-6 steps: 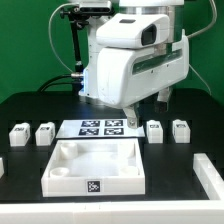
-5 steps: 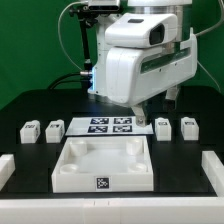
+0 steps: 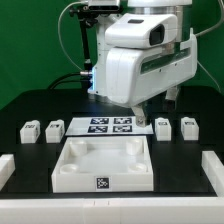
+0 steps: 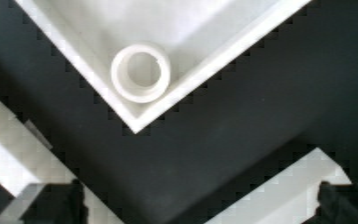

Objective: Assemble one leg

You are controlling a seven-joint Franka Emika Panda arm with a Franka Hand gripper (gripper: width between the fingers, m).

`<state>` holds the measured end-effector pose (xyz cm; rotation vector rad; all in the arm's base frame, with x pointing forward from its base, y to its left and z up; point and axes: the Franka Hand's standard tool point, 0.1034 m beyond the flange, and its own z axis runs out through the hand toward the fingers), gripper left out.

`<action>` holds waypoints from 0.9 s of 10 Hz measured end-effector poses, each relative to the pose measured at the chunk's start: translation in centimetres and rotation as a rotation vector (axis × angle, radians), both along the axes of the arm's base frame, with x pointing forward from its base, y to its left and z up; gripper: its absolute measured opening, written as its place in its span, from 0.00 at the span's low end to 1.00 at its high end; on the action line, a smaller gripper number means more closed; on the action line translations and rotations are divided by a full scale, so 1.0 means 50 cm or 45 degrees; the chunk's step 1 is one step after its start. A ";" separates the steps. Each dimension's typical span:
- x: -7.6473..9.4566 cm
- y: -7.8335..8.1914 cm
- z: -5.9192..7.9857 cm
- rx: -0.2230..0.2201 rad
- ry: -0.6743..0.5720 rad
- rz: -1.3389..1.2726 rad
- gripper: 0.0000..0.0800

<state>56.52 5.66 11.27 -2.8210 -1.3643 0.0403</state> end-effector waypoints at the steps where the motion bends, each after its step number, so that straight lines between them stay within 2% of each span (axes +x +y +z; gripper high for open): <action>1: 0.000 0.000 0.000 0.000 0.000 0.000 0.81; 7: -0.007 0.000 -0.008 0.002 -0.005 0.015 0.81; 8: -0.053 0.000 -0.034 0.011 -0.038 0.101 0.81; 9: -0.117 -0.014 -0.062 0.012 -0.043 0.152 0.81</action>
Offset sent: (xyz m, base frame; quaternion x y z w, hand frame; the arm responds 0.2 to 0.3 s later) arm 0.0000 0.0000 0.0000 0.0000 0.0000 0.0000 1.0000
